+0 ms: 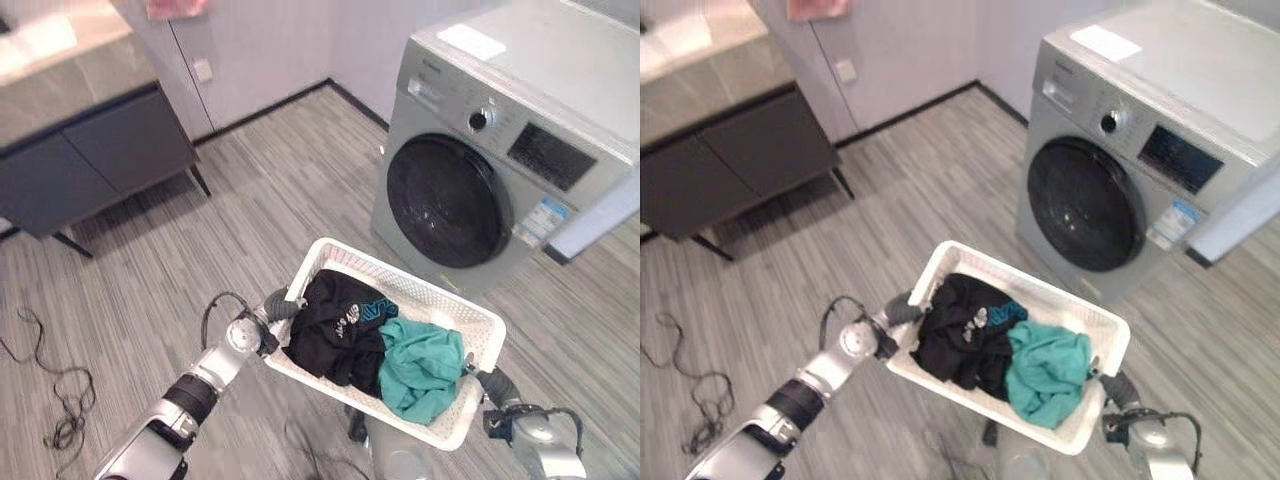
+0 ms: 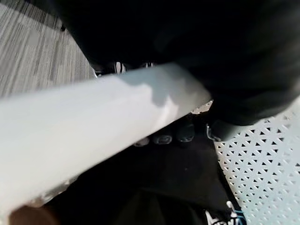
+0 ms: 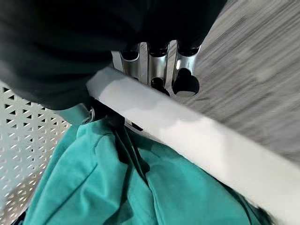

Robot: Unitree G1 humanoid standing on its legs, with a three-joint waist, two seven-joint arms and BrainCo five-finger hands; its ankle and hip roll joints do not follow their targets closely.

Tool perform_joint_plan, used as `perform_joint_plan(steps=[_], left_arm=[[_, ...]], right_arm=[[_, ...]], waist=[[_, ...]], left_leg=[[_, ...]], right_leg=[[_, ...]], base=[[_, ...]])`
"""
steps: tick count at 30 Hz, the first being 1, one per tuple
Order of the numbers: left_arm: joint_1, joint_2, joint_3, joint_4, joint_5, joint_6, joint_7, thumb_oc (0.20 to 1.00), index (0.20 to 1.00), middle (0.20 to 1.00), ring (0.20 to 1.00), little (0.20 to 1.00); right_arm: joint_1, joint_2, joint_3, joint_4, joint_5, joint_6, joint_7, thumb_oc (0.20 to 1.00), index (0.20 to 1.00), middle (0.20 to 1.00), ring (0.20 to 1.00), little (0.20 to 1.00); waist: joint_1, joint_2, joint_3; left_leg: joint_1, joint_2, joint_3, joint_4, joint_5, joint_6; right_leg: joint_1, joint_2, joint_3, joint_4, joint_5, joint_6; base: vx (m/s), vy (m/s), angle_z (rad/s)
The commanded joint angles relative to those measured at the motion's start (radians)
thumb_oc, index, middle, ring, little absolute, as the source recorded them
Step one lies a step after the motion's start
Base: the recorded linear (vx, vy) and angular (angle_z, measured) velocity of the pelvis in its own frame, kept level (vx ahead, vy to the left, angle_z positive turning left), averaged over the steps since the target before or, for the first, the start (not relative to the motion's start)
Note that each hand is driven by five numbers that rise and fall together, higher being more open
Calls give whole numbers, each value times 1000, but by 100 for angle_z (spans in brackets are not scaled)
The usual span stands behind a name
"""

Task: Grab the laundry basket,head to the washer,open it,put in the laundry and shut it.

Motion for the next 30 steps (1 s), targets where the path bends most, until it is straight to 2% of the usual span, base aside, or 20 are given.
perform_joint_plan(steps=[1,2,3,4,5,6,7,8,9,11,12,14,15,18,20,24,26,27,29,30], left_arm=[[-30,58,105,-29,-37,-74,34,200,200,200,200,200],[-30,58,105,-29,-37,-74,34,200,200,200,200,200],[-20,78,126,-40,-46,-70,49,200,200,200,200,200],[-20,78,126,-40,-46,-70,49,200,200,200,200,200],[-14,90,142,-42,-49,-67,57,200,200,200,200,200],[-11,96,156,-52,-52,-67,58,200,200,200,200,200],[-11,95,156,-53,-52,-67,58,200,200,200,200,200],[-10,116,195,-73,-61,-73,63,200,200,200,200,200],[-9,116,195,-74,-61,-72,63,200,200,200,200,200],[8,139,232,-87,-63,-79,77,200,200,200,200,200],[34,152,263,-78,-58,-85,95,200,200,200,200,200],[35,152,263,-78,-58,-85,95,200,200,200,200,200],[59,156,287,-60,-61,-92,108,200,200,200,200,200],[115,174,333,-51,-71,-104,128,200,200,200,200,200],[125,175,338,-54,-70,-105,127,200,200,200,200,200],[134,169,334,-35,-60,-110,130,200,200,200,200,200],[141,180,331,-38,-44,-120,134,200,200,200,200,200],[142,180,332,-38,-44,-120,133,200,200,200,200,200],[166,211,371,-76,-63,-129,136,200,200,200,200,200],[168,212,373,-77,-63,-128,135,200,200,200,200,200]], right_arm=[[3,-70,-104,-14,94,-83,-59,200,200,200,200,200],[3,-71,-104,-14,94,-83,-59,200,200,200,200,200],[-3,-79,-98,-31,86,-79,-69,200,200,200,200,200],[-3,-79,-98,-31,86,-79,-69,200,200,200,200,200],[0,-90,-102,-38,77,-74,-74,200,200,200,200,200],[11,-95,-115,-53,73,-74,-75,200,200,200,200,200],[13,-95,-116,-55,72,-73,-75,200,200,200,200,200],[52,-103,-156,-127,49,-77,-74,200,200,200,200,200],[54,-103,-157,-129,49,-76,-74,200,200,200,200,200],[83,-108,-174,-179,17,-79,-66,200,200,200,200,200],[101,-103,-177,-212,5,-88,-55,200,200,200,200,200],[103,-102,-178,-214,5,-87,-55,200,200,200,200,200],[114,-88,-168,-235,-6,-94,-41,200,200,200,200,200],[114,-60,-131,-260,-21,-98,-13,200,200,200,200,200],[114,-56,-123,-263,-23,-99,-7,200,200,200,200,200],[121,-44,-110,-274,-13,-98,4,200,200,200,200,200],[128,-35,-117,-295,-15,-92,16,200,200,200,200,200],[129,-34,-117,-297,-15,-90,16,200,200,200,200,200],[97,-46,-121,-307,-9,-90,25,200,200,200,200,200],[96,-46,-120,-307,-9,-90,25,200,200,200,200,200]], waist=[[-8,-51,-92],[-8,-50,-93],[13,-69,-74],[12,-69,-74],[29,-88,-65],[34,-93,-58],[38,-90,-56],[47,-105,-48],[52,-109,-47],[69,-105,-46],[91,-97,-45],[91,-100,-46],[102,-84,-41],[117,-60,-30],[119,-54,-31],[118,-44,-31],[102,-33,-54],[105,-34,-54],[114,-29,-75],[118,-30,-76]], left_leg=[[-192,147,168,428,220,-69],[-195,149,167,431,219,-69],[-269,155,156,601,296,-62],[-270,155,155,601,296,-62],[-335,203,192,666,292,-39],[-365,256,214,646,278,-35],[-362,261,216,649,275,-35],[-385,340,272,400,250,-17],[-375,336,280,390,253,-16],[-368,319,255,164,276,-18],[-369,273,138,-12,292,-25],[-363,269,141,-28,304,-24],[-364,242,3,-125,328,-37],[-408,196,-191,-189,352,-55],[-409,196,-197,-197,359,-55],[-420,197,-129,-146,341,-51],[-390,162,-85,-92,273,-30],[-389,161,-81,-90,271,-29],[-359,144,-13,-85,234,3],[-358,144,-7,-85,233,4]], right_leg=[[93,52,95,-80,-78,119],[91,54,94,-80,-78,119],[135,74,149,-93,-98,85],[134,74,149,-93,-98,85],[181,79,175,-111,-119,71],[198,73,180,-112,-128,77],[200,77,184,-112,-128,76],[231,62,226,-112,-144,101],[233,59,231,-112,-144,102],[250,61,281,-107,-161,111],[272,70,335,-113,-176,118],[271,67,335,-114,-174,118],[287,85,401,-105,-193,114],[299,131,550,-56,-240,101],[300,139,577,-44,-251,101],[316,124,612,-14,-283,110],[326,58,660,0,-288,143],[326,56,664,-1,-289,144],[294,5,702,10,-269,187],[292,3,707,10,-269,188]], base=[[175,-185,21],[235,-237,-41],[142,-135,-79],[319,-247,-118],[264,-136,-94],[266,-133,-94],[299,41,-67],[216,66,-89],[279,115,-93],[211,160,-103],[223,161,-104],[158,88,-105],[225,92,-92],[259,142,-111],[160,138,-166],[157,227,-70],[212,418,-41],[161,358,-23],[93,304,-47],[42,264,-74]])
